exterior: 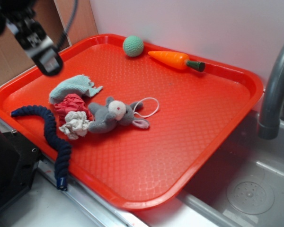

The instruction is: Grab the white paper.

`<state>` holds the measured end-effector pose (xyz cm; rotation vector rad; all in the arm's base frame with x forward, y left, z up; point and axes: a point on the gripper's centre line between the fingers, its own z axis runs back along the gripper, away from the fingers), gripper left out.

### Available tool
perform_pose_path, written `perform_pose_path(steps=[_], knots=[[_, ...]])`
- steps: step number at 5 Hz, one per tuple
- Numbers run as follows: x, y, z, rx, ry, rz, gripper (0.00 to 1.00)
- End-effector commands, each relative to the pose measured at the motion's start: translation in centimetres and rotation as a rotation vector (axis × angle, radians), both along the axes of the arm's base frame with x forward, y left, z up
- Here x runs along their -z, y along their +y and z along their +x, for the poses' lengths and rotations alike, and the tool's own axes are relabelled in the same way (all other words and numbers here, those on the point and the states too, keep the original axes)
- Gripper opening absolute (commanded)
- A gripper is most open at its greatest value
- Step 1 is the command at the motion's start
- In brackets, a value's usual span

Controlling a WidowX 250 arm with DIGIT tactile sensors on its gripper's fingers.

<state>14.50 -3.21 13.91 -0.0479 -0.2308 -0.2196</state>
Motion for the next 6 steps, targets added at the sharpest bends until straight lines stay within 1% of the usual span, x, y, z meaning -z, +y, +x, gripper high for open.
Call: perform_pose_path(steps=[1, 3, 5, 6], knots=[[3.9, -2.3, 1.0, 0.152, -0.012, 0.027, 1.00], [7.1, -3.9, 0.6, 0.185, 0.011, 0.108, 1.00], [9.9, -3.3, 0.5, 0.169, 0.061, 0.179, 1.00], [10.7, -2.8, 0.1, 0.176, 0.106, 0.170, 1.00]])
